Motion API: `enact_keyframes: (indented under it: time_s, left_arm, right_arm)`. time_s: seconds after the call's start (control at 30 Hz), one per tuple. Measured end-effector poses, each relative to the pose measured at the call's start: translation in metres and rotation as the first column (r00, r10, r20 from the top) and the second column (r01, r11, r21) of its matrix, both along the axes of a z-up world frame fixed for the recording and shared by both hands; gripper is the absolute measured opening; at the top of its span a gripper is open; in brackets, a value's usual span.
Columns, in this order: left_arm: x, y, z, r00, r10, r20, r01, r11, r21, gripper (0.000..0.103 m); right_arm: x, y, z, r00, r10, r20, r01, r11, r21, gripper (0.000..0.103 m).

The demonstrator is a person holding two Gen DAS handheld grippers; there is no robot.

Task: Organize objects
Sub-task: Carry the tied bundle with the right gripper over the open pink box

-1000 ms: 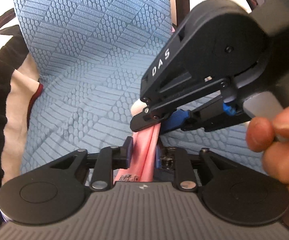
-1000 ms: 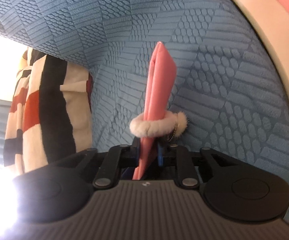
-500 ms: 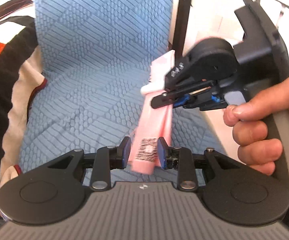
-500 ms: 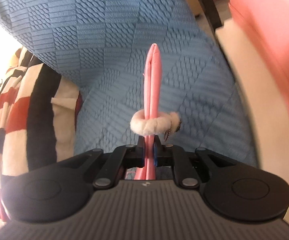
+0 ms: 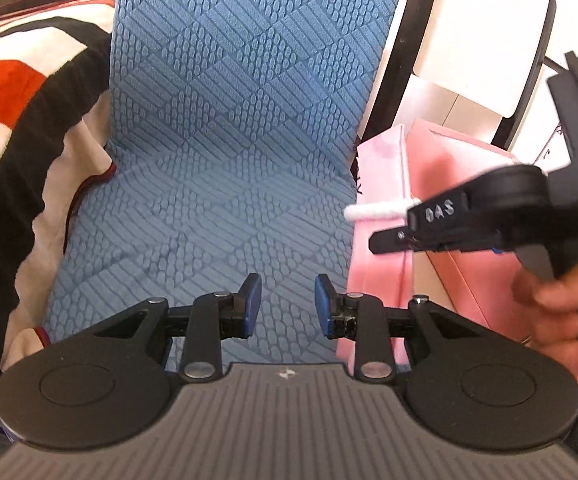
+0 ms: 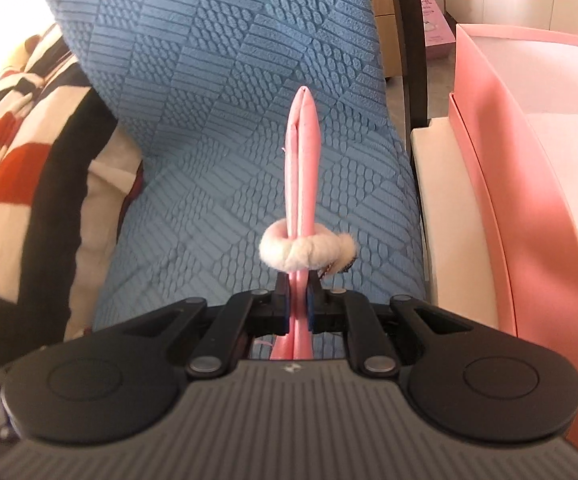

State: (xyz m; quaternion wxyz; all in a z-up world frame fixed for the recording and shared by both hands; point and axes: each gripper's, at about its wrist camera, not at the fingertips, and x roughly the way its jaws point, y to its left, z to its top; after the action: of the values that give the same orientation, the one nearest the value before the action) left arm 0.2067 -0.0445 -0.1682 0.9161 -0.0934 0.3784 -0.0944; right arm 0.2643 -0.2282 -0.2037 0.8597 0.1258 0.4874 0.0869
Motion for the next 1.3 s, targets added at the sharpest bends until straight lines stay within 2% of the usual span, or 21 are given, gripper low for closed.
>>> enact_keyframes:
  time_s: [0.43, 0.7, 0.8, 0.9, 1.03, 1.17, 1.3]
  left_arm:
    - [0.007, -0.001, -0.011, 0.997, -0.018, -0.074, 0.017, 1.0, -0.012, 0.034]
    - [0.01, 0.003, -0.006, 0.994, -0.008, -0.111, -0.003, 0.995, -0.096, 0.034]
    - [0.009, -0.002, -0.005, 0.992, -0.003, -0.127, -0.008, 0.996, -0.089, 0.034]
    - [0.01, -0.006, 0.003, 0.991, -0.01, -0.136, -0.005, 0.993, -0.114, 0.034]
    - [0.016, -0.008, 0.02, 0.988, -0.016, -0.15, -0.001, 0.994, -0.111, 0.034]
    - [0.017, -0.012, 0.037, 0.988, -0.006, -0.153, -0.005, 0.997, -0.075, 0.034]
    - [0.015, -0.015, 0.056, 0.987, -0.022, -0.158, 0.003, 0.993, -0.121, 0.034]
  right_arm:
    - [-0.036, 0.001, 0.013, 1.0, 0.01, -0.01, -0.01, 0.999, 0.047, 0.011]
    - [-0.051, 0.0, 0.016, 1.0, 0.016, -0.023, -0.015, 0.999, 0.052, 0.011]
    - [-0.053, -0.003, 0.017, 0.999, 0.011, -0.038, -0.008, 0.997, 0.075, 0.011]
    - [-0.053, -0.004, 0.02, 0.998, 0.004, -0.055, -0.001, 0.998, 0.057, 0.011]
    - [-0.056, -0.004, 0.035, 0.999, 0.015, -0.031, -0.013, 0.998, 0.062, 0.011]
    - [-0.056, -0.004, 0.051, 1.0, 0.016, -0.017, -0.015, 0.996, 0.084, 0.011]
    - [-0.055, -0.006, 0.068, 1.0, 0.019, -0.01, -0.018, 0.995, 0.096, 0.011]
